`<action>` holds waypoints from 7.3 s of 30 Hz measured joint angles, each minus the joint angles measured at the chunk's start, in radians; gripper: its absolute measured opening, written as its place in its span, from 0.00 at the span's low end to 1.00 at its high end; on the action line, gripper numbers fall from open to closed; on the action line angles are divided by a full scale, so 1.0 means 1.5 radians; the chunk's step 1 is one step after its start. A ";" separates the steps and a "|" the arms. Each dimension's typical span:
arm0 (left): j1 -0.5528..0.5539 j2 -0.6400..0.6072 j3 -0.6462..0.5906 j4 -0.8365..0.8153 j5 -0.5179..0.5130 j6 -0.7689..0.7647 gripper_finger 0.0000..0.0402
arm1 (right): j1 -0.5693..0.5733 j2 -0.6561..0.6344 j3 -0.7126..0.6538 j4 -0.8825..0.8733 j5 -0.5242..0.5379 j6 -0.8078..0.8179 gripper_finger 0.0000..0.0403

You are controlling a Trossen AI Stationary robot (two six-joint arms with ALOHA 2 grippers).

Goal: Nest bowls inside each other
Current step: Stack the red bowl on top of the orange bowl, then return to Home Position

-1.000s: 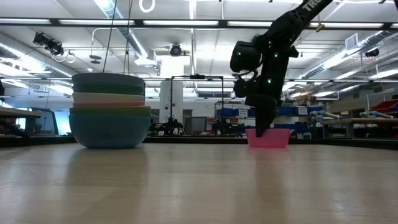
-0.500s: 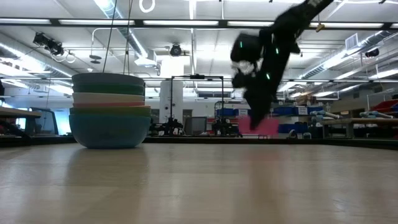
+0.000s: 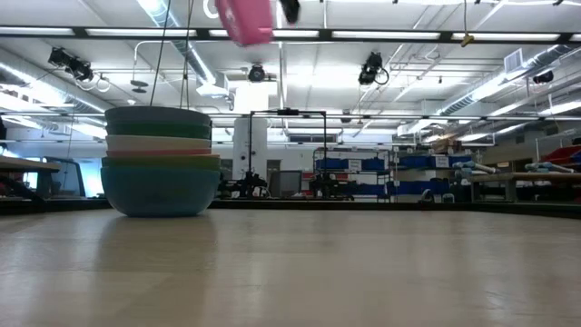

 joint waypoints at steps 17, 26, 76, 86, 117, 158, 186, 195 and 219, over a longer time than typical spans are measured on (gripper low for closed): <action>0.000 -0.001 0.000 0.082 0.003 0.034 0.36 | -0.007 0.299 0.283 -0.094 -0.015 -0.011 0.00; 0.000 -0.001 0.000 0.078 0.003 0.034 0.36 | -0.020 0.352 0.300 -0.098 -0.018 -0.029 0.03; 0.120 -0.114 0.025 0.046 0.418 0.366 0.36 | 0.076 -0.427 0.211 -0.474 -0.237 -0.076 0.29; 0.122 -0.340 -0.124 0.092 0.408 0.313 0.36 | 0.044 -0.684 -0.132 -0.323 -0.203 -0.019 0.29; 0.121 -0.461 -0.307 0.152 0.396 0.261 0.36 | 0.047 -1.140 -0.559 -0.198 -0.081 0.039 0.29; 0.121 -0.461 -0.717 0.473 0.346 0.369 0.36 | 0.014 -1.134 -1.037 0.153 -0.028 -0.024 0.29; 0.121 -0.462 -0.717 0.481 0.346 0.363 0.36 | 0.014 -1.134 -1.037 0.161 -0.029 -0.030 0.29; 0.121 -0.462 -0.717 0.481 0.346 0.363 0.36 | 0.014 -1.134 -1.037 0.161 -0.029 -0.030 0.29; 0.121 -0.462 -0.717 0.481 0.347 0.363 0.36 | 0.015 -1.134 -1.038 0.161 -0.029 -0.030 0.29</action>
